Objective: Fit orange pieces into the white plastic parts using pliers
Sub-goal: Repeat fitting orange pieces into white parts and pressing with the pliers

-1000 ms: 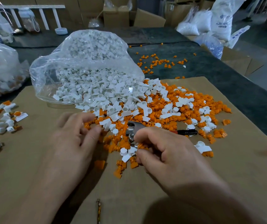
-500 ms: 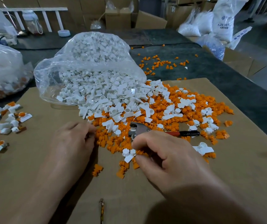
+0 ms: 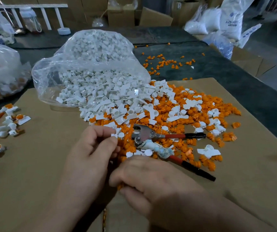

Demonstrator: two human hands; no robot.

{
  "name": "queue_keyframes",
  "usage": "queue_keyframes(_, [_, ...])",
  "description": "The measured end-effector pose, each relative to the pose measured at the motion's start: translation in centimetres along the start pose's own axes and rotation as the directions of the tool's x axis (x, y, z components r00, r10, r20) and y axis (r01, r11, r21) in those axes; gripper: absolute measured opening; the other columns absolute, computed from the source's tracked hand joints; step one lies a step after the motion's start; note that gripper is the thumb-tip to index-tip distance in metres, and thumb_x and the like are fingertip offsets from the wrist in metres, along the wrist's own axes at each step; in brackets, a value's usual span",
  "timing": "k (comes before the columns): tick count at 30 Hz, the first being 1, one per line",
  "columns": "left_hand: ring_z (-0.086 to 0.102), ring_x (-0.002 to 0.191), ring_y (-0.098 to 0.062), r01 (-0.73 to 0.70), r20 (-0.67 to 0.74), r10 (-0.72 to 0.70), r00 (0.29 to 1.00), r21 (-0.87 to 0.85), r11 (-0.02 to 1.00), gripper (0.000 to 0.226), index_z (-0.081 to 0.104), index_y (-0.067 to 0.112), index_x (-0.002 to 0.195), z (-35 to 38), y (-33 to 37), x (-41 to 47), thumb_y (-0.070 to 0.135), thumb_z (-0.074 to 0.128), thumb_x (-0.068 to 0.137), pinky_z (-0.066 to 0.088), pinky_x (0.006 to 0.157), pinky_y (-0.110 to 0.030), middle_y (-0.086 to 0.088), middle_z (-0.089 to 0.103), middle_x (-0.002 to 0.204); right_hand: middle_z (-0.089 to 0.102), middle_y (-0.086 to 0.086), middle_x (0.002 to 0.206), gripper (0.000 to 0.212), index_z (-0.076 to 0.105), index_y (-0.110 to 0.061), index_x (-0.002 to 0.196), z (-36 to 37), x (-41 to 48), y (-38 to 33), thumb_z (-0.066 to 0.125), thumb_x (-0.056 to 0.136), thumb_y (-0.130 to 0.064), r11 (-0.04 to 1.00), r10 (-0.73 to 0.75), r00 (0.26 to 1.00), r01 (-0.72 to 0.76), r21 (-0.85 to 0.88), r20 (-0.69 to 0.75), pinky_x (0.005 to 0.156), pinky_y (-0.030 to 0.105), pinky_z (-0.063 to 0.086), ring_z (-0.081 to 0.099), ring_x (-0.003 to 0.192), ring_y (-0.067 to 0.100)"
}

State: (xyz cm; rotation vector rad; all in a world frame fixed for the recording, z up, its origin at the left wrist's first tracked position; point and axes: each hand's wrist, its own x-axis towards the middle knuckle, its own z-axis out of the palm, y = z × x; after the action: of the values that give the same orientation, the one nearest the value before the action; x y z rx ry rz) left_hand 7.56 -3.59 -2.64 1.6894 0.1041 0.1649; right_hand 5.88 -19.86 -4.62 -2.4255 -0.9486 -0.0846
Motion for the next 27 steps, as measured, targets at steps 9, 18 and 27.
queue_keyframes(9, [0.067,0.069,-0.017,0.051,-0.023,-0.067,0.997,-0.439,0.897,0.009,0.074,0.026,0.086,-0.6,0.7,0.7,0.027,0.073,0.077,0.054,0.059,-0.028,-0.012,0.072,0.077,0.054,-0.024,0.098,0.02,0.054,-0.038,0.102,-4.9,-0.3,-2.9,0.056,0.09,-0.022,0.987,0.106,0.971,-0.076,0.145,-0.213,0.078,0.014,0.045,0.054,0.096,-0.001])
queue_keyframes(18, [0.064,0.058,-0.018,0.159,0.293,-0.005,0.956,-0.505,0.848,0.025,0.073,0.018,0.076,-1.0,0.9,0.2,0.017,0.087,0.056,0.049,0.046,-0.025,-0.015,0.068,0.072,0.07,-0.003,0.079,0.022,0.061,-0.043,0.104,-4.9,-0.6,-2.3,0.062,0.084,-0.032,0.676,0.416,0.897,-0.193,0.711,-0.152,0.056,0.036,0.059,0.068,0.065,0.014])
queue_keyframes(27, [0.066,0.051,-0.017,0.044,0.316,0.163,0.935,-0.558,0.829,0.014,0.074,0.014,0.073,-0.1,1.8,-1.2,0.002,0.071,0.065,0.054,0.048,-0.022,-0.01,0.069,0.063,0.072,0.005,0.078,0.023,0.066,-0.04,0.109,-4.7,-0.5,-1.4,0.061,0.086,-0.039,0.549,0.401,0.896,-0.069,0.833,-0.191,0.056,0.043,0.058,0.07,0.065,0.022])
